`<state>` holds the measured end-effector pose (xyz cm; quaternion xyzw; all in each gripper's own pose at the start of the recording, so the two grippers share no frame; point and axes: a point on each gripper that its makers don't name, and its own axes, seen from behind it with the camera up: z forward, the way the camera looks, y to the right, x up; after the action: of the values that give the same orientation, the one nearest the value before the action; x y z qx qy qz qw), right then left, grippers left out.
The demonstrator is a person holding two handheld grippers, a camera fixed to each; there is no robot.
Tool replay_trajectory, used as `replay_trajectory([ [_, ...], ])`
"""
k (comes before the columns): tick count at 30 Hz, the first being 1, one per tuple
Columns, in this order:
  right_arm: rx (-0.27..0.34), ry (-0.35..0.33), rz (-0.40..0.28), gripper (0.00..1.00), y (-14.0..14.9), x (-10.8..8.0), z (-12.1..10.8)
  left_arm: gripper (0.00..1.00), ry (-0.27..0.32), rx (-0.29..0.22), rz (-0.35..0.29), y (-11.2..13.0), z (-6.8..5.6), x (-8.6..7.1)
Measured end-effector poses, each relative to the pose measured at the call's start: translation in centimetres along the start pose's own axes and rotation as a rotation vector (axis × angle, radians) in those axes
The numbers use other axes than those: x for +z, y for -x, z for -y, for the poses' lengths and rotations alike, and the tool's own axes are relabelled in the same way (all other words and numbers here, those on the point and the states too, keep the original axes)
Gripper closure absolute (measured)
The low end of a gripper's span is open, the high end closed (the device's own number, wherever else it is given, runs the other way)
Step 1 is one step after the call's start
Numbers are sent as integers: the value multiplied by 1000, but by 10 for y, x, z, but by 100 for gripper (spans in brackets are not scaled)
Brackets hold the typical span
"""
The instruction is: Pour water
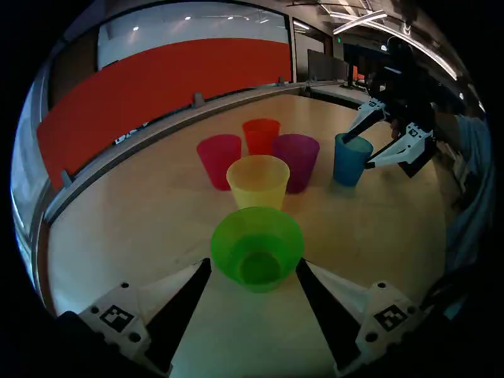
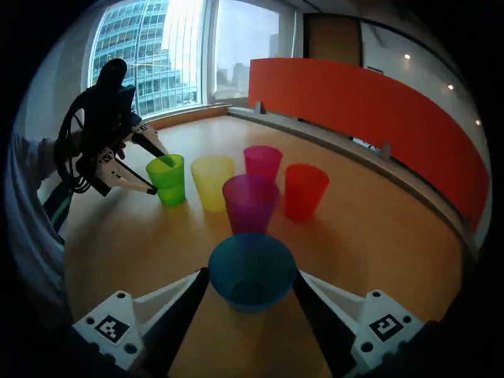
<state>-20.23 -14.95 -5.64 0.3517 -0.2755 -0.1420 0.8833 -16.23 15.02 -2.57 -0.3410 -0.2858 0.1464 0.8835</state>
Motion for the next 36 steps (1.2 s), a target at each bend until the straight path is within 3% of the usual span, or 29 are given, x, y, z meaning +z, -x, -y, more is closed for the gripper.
replay_trajectory([
  [11, 0, 0, 3, 1, 5, -7, 1, 0, -16, -23, -5, 3, 7, -12],
  [21, 2, 20, 5, 1, 13, -25, -1, 0, -51, -55, -16, 9, 16, -31],
  [36, 11, 64, -22, 1, 14, -51, -5, 0, -80, -83, -52, 8, 16, -54],
])
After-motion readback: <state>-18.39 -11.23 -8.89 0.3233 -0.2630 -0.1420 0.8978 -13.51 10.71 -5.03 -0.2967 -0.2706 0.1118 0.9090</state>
